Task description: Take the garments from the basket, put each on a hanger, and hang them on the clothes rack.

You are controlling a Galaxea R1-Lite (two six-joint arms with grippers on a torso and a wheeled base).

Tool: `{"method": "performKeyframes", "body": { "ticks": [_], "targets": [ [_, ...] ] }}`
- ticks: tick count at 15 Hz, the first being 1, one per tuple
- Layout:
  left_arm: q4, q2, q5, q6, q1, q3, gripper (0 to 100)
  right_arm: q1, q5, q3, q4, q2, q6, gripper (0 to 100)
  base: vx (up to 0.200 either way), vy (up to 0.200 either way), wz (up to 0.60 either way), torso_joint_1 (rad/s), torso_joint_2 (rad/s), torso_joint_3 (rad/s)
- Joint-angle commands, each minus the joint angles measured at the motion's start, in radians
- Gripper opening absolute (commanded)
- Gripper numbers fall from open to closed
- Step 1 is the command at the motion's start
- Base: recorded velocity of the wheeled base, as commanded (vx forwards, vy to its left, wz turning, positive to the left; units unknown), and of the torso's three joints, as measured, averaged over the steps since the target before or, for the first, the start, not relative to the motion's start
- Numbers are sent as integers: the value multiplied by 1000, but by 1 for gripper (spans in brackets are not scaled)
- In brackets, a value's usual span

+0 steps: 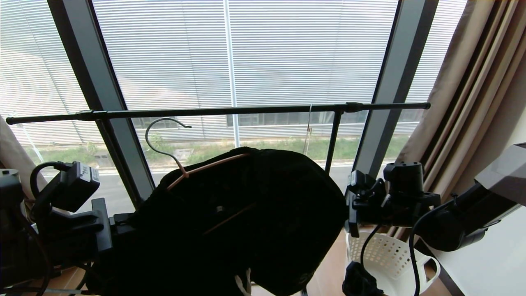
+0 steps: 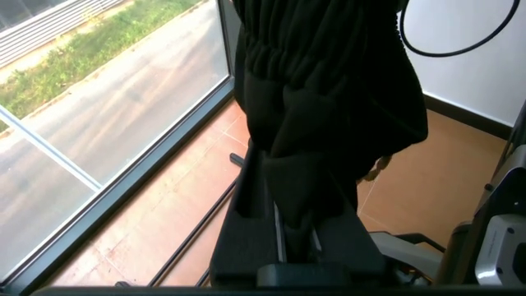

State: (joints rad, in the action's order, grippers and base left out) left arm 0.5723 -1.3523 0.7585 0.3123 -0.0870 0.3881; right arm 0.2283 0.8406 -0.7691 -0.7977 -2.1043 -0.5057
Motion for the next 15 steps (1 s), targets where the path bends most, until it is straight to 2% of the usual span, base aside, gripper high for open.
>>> {"method": "performKeyframes", "body": {
  "ticks": [1, 10, 11, 13, 15],
  "targets": [
    [0, -2, -1, 1, 4, 0, 0, -4, 0, -4, 0, 1, -2, 0, 0, 0, 0, 0, 0, 0],
    [0, -10, 2, 1, 4, 0, 0, 6, 0, 16, 3, 12, -19, 0, 0, 0, 0, 0, 0, 0],
    [0, -11, 2, 1, 4, 0, 0, 6, 0, 19, 3, 12, -62, 100, 0, 0, 0, 0, 0, 0],
    [0, -11, 2, 1, 4, 0, 0, 8, 0, 24, 3, 13, -63, 100, 0, 0, 0, 0, 0, 0],
    [0, -11, 2, 1, 16, 0, 0, 6, 0, 33, 2, 20, -99, 100, 0, 0, 0, 0, 0, 0]
  ]
}}
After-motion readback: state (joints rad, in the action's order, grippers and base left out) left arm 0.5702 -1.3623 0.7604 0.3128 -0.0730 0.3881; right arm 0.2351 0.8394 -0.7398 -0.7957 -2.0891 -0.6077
